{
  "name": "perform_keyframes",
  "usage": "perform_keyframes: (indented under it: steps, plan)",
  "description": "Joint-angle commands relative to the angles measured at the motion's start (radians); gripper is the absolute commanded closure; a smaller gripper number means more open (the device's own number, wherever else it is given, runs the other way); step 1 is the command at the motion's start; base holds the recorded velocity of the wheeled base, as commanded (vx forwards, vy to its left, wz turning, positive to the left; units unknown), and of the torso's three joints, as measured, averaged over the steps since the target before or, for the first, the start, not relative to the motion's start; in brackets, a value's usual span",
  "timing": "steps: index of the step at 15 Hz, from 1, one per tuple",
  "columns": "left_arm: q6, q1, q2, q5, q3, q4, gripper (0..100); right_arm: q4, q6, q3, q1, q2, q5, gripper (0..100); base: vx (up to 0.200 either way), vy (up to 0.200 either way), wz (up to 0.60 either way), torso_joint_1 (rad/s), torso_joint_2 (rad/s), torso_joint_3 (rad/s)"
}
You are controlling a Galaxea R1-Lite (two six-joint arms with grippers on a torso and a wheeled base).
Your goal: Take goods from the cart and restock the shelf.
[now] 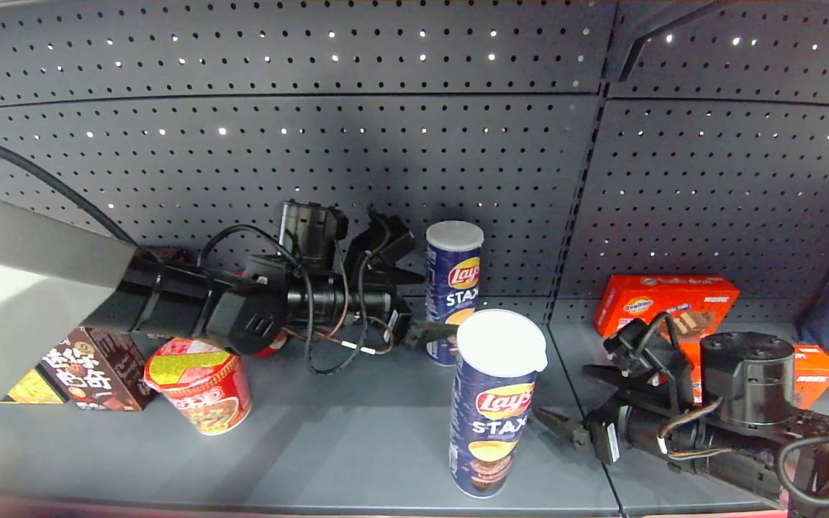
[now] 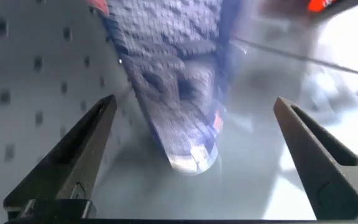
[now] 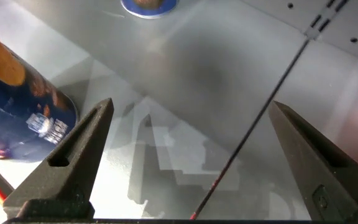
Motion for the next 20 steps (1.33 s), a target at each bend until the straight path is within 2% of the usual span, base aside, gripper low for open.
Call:
perform_keyframes:
  steps: [1,3,6,7,9,14,20]
  plan:
    - [0.002,0.0,-0.141,0.026,0.138,-0.004,0,0.0,0.0,0.015,0.004,-0.008,-0.002,0,0.0,0.0,0.0,0.0,0.0,0.0]
    - [0.002,0.0,-0.197,0.064,0.216,-0.027,0,0.0,0.0,0.016,0.009,-0.011,-0.016,0,0.0,0.0,0.0,0.0,0.0,0.0]
    - [-0.013,-0.014,-0.305,0.194,0.322,-0.03,0,0.015,0.0,0.024,0.049,-0.028,-0.027,0,0.0,0.0,0.0,0.0,0.0,0.0]
    - [-0.022,-0.014,-0.35,0.263,0.359,-0.028,0,0.026,0.0,0.024,0.07,-0.028,-0.038,0,0.0,0.0,0.0,0.0,0.0,0.0]
    - [-0.052,-0.011,-0.414,0.303,0.394,-0.024,0,0.026,0.0,0.015,0.09,-0.023,-0.042,0,0.0,0.0,0.0,0.0,0.0,0.0]
    - [-0.055,-0.003,-0.491,0.305,0.457,-0.03,0,0.026,0.0,0.002,0.116,-0.011,-0.042,0,0.0,0.0,0.0,0.0,0.0,0.0]
    - [-0.055,0.007,-0.497,0.305,0.459,-0.03,0,0.026,0.001,-0.024,0.136,0.018,-0.042,0,0.0,0.0,0.0,0.0,0.0,0.0]
